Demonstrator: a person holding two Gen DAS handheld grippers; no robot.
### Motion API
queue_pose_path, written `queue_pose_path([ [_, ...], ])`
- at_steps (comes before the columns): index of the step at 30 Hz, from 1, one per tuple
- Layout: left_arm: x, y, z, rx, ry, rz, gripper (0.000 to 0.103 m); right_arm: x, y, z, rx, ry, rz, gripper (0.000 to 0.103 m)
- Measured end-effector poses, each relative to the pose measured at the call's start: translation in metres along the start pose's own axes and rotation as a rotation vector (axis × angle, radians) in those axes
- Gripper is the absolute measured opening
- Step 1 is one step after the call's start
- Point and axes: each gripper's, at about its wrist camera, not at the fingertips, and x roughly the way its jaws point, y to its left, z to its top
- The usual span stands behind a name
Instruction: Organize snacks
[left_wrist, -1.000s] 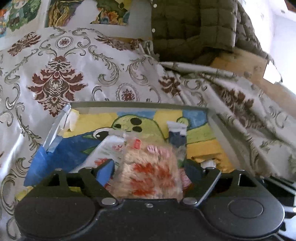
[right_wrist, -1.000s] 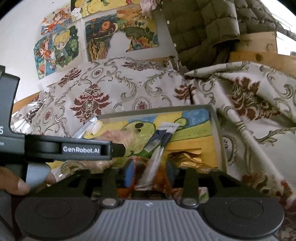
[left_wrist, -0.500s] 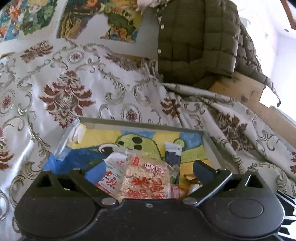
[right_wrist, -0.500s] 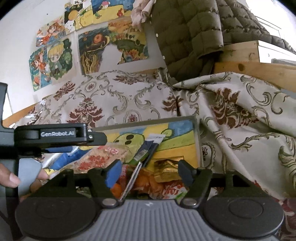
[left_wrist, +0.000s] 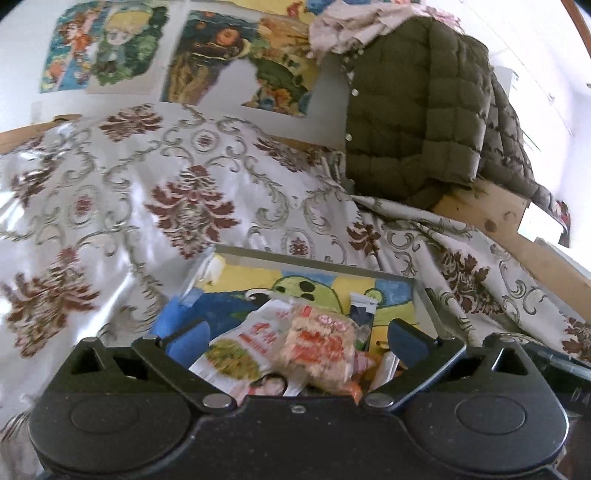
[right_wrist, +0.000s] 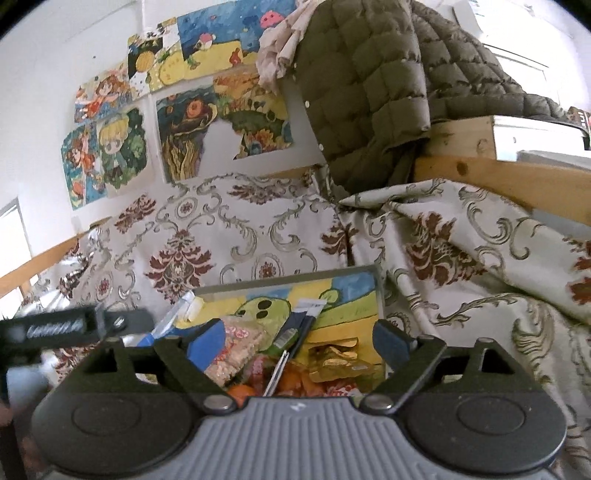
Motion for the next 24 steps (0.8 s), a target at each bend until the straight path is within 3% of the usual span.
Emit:
queue_pose_path([
  [7, -0.053, 0.001, -0.012, -0.054, -0.059, 0.062, 0.102, -0.039, 0.010, 0.003, -0.008, -0.023, 0.005, 0.102],
  [18, -0.124, -0.009, -0.054, -0.120, -0.064, 0.105, 0.102, -0.112, 0.040, -0.017, -0.099, -0.057, -0.002, 0.103],
  [24, -0.160, -0.014, -0.076, -0.087, -0.096, 0.144, 0.102, -0.147, 0.044, -0.031, -0.105, -0.073, -0.032, 0.103],
])
